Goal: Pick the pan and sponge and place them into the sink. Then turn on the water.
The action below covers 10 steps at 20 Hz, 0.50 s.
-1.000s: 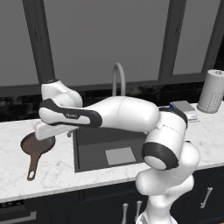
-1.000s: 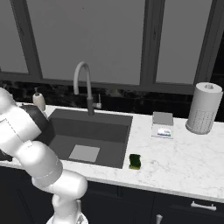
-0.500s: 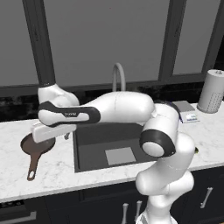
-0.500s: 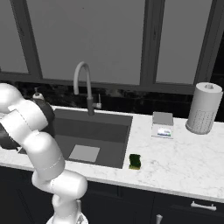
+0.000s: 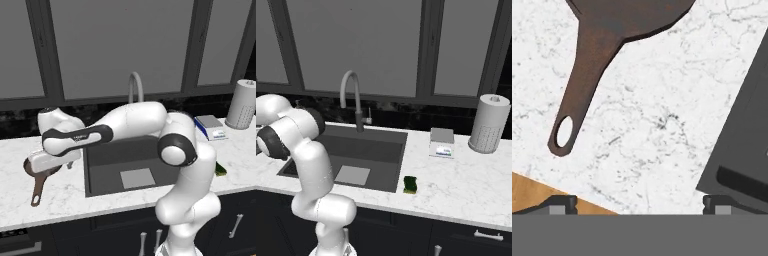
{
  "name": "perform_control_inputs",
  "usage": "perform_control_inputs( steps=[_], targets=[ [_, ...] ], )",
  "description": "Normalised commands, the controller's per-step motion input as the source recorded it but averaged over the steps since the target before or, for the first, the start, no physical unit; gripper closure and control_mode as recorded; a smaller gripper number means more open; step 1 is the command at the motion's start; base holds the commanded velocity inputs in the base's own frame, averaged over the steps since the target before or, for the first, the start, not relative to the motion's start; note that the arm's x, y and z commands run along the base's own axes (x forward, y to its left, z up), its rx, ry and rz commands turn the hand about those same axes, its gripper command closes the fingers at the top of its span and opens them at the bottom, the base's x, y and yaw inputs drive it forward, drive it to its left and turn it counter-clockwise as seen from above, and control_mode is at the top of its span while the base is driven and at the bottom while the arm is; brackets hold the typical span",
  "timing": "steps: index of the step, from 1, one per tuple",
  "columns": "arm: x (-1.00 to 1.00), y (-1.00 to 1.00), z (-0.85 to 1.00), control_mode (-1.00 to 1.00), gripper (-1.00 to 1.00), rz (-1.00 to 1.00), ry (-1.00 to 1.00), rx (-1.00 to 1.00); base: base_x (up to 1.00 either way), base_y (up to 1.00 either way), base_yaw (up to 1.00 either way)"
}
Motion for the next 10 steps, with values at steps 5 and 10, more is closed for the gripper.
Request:
perform_control_inputs(
  steps=[5, 10],
  targets=[
    [0.03, 0.33, -0.31, -1.00, -1.00, -0.01, 0.00, 0.00, 0.00, 0.00, 0.00],
    [0.09, 0.30, -0.27, -1.00, -1.00, -0.01, 0.00, 0.00, 0.00, 0.00, 0.00]
  ],
)
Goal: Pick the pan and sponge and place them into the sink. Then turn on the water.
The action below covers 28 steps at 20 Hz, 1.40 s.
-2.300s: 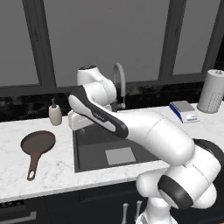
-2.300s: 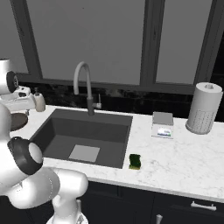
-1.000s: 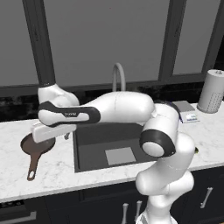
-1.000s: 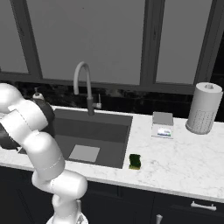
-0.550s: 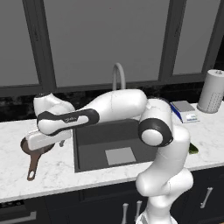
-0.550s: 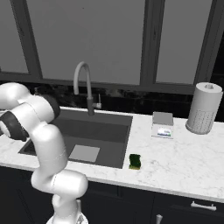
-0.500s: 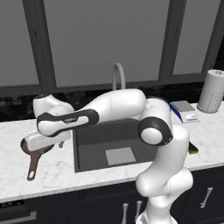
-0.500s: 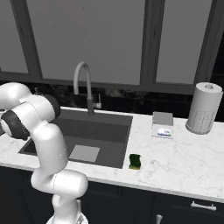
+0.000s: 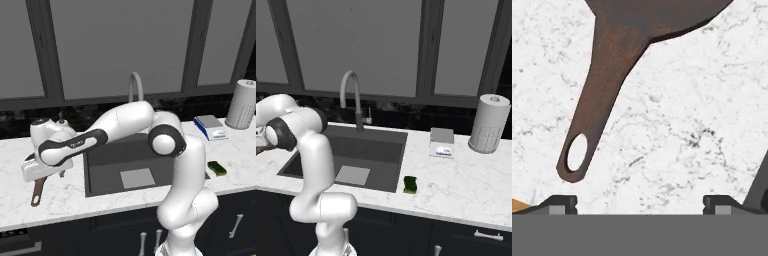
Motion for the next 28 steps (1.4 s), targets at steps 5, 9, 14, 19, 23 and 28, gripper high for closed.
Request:
perform_control_inputs(
  steps=[5, 9, 14, 19, 23, 28],
  targets=[
    [0.13, 0.19, -0.16, -1.00, -1.00, 0.00, 0.00, 0.00, 0.00, 0.00, 0.00],
    [0.18, 0.08, -0.15, -1.00, -1.00, 0.00, 0.01, 0.00, 0.00, 0.00, 0.00],
    [0.16, 0.14, -0.27, -1.00, -1.00, 0.00, 0.00, 0.00, 0.00, 0.00, 0.00],
    [0.06, 0.20, -0.24, -1.00, -1.00, 0.00, 0.00, 0.00, 0.00, 0.00, 0.00],
    [0.06, 0.24, -0.12, -1.00, -1.00, -0.01, 0.03, 0.00, 0.00, 0.00, 0.00],
    [0.09, 0.03, -0.21, -1.00, -1.00, 0.00, 0.01, 0.00, 0.00, 0.00, 0.00]
  ],
)
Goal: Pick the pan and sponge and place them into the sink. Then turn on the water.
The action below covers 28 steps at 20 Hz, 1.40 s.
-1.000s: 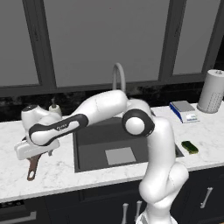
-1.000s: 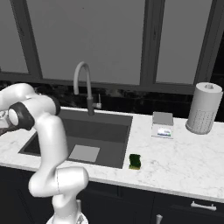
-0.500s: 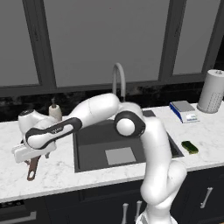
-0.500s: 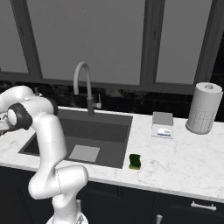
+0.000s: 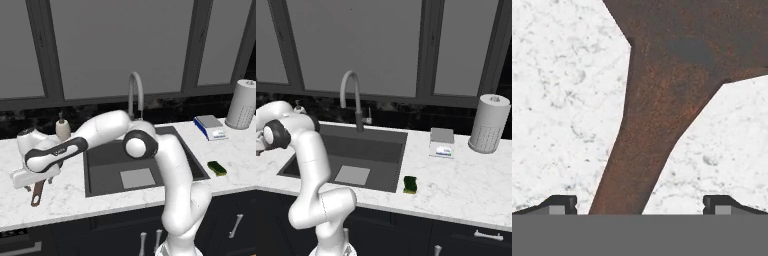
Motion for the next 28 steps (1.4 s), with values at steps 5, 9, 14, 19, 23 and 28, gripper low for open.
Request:
perform_control_inputs(
  steps=[5, 9, 14, 19, 23, 28],
  targets=[
    [0.07, 0.01, -0.16, -1.00, -1.00, 0.00, 0.00, 0.00, 0.00, 0.00, 0.00],
    [0.03, 0.02, -0.14, -1.00, -1.00, 0.00, 0.00, 0.00, 0.00, 0.00, 0.00],
    [0.01, 0.01, -0.15, -1.00, -1.00, 0.00, 0.00, 0.00, 0.00, 0.00, 0.00],
    [0.00, 0.10, -0.13, -1.00, -1.00, 0.00, 0.00, 0.00, 0.00, 0.00, 0.00],
    [0.00, 0.00, -0.01, -1.00, 1.00, 0.00, 0.00, 0.00, 0.00, 0.00, 0.00],
    [0.00, 0.00, -0.01, -1.00, 1.00, 0.00, 0.00, 0.00, 0.00, 0.00, 0.00]
  ],
)
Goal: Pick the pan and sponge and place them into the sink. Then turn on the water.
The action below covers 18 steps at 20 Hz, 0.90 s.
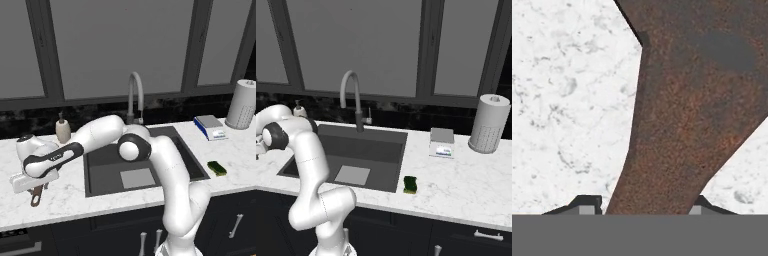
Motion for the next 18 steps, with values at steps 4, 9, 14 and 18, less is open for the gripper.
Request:
perform_control_inputs(
  steps=[4, 9, 14, 18],
  targets=[
    [-0.01, -0.11, -0.16, -1.00, 1.00, 0.00, 0.01, 0.00, 0.00, 0.00, 0.00],
    [-0.28, -0.53, 0.04, -1.00, 1.00, -0.25, -0.03, 0.04, 0.00, 0.00, 0.00],
    [-0.21, -0.65, 0.14, -1.00, 1.00, -0.60, 0.00, 0.02, 0.00, 0.00, 0.00],
    [-0.22, -0.40, 0.07, -1.00, 1.00, -0.63, -0.07, -0.01, 0.00, 0.00, 0.00]
  ],
)
